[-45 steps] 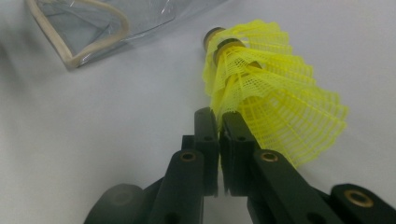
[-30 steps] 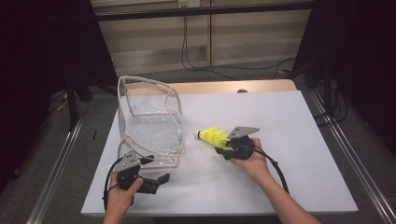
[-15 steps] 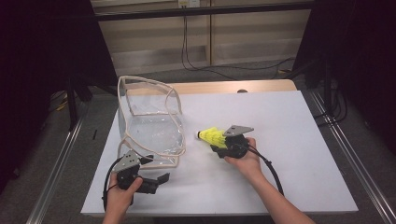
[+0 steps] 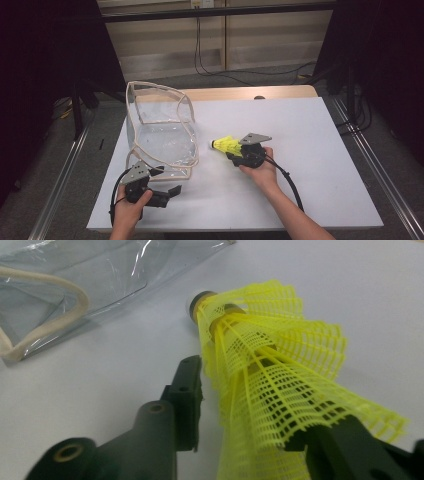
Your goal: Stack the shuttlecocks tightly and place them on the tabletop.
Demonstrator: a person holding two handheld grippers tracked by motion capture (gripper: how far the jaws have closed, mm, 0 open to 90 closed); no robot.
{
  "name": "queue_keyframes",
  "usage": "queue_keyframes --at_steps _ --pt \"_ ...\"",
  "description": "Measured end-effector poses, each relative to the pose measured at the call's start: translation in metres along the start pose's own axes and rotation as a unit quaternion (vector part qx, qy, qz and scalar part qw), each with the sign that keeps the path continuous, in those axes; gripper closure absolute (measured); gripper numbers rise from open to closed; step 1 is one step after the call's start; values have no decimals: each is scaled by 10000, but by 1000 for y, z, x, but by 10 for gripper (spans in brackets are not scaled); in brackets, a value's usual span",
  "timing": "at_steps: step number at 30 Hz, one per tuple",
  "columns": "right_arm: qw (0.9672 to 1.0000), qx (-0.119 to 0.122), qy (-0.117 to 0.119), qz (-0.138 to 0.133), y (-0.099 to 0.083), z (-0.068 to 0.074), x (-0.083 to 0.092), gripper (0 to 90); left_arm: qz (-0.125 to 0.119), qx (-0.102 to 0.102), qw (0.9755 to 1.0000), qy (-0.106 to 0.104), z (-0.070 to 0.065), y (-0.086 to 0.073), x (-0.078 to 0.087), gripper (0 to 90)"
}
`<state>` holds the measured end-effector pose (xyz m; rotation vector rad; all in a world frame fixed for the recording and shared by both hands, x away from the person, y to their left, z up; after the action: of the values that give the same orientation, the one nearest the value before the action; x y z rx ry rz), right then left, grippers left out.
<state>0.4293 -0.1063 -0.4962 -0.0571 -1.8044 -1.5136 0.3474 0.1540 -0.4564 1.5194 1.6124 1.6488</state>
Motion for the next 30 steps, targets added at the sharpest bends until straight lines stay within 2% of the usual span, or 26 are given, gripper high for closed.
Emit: queue_keyframes --at_steps 4,6,16,30 --pt "10000 20 6 38 0 1 -1 686 5 -4 10000 -2 0 0 0 36" --pt "10000 55 13 7 1 1 -2 739 1 -2 10000 -6 0 0 0 36" --pt "9997 183 135 73 0 1 -2 813 -19 3 10000 3 0 1 0 36" --pt "9988 257 373 167 0 3 8 800 -4 -26 10000 7 0 1 1 36"
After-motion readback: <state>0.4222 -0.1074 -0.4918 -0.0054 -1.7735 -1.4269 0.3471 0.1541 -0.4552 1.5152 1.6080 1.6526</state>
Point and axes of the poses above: each handheld gripper's, and its own axes: x roughly backward along the jaws, y roughly out of its top, z roughly to its left, the point moved 7 cm from there along -x, roughly forward along the jaws, and after that the axes turned 8 degrees about -y, right-handed, at the moved point
